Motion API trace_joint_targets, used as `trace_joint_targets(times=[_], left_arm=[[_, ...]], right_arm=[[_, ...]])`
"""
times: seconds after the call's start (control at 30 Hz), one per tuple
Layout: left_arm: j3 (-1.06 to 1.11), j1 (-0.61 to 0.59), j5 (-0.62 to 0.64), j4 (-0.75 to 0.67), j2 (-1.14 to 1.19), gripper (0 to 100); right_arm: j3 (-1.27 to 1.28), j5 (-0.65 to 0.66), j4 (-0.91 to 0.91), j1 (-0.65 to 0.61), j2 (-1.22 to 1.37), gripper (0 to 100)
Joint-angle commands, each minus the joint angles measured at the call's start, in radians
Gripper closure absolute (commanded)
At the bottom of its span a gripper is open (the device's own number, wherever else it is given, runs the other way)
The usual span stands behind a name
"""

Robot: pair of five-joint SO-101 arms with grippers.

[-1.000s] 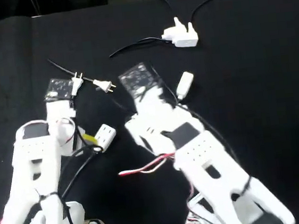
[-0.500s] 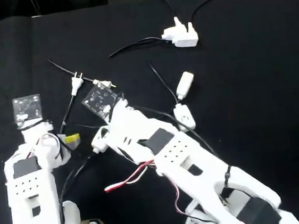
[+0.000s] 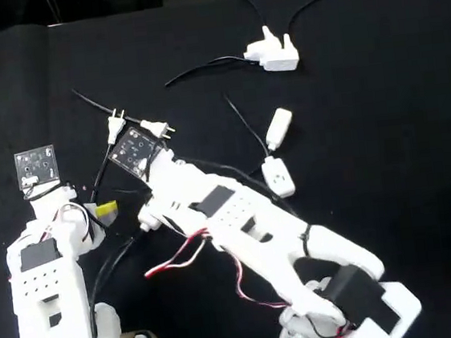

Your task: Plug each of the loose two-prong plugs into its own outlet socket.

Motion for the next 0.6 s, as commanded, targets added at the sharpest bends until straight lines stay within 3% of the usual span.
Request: trace_joint_targets(times=[0.0, 0.57], left_arm=[[-0.005, -0.004, 0.009, -0.02, -0.015, 65], [0.005, 0.022, 0.005, -0.018, -0.015, 65]], right_arm=[[-0.067, 0.032, -0.02, -0.008, 0.012, 98.7], [-0.062, 0.063, -0.044, 0.031, 0.022, 98.7]])
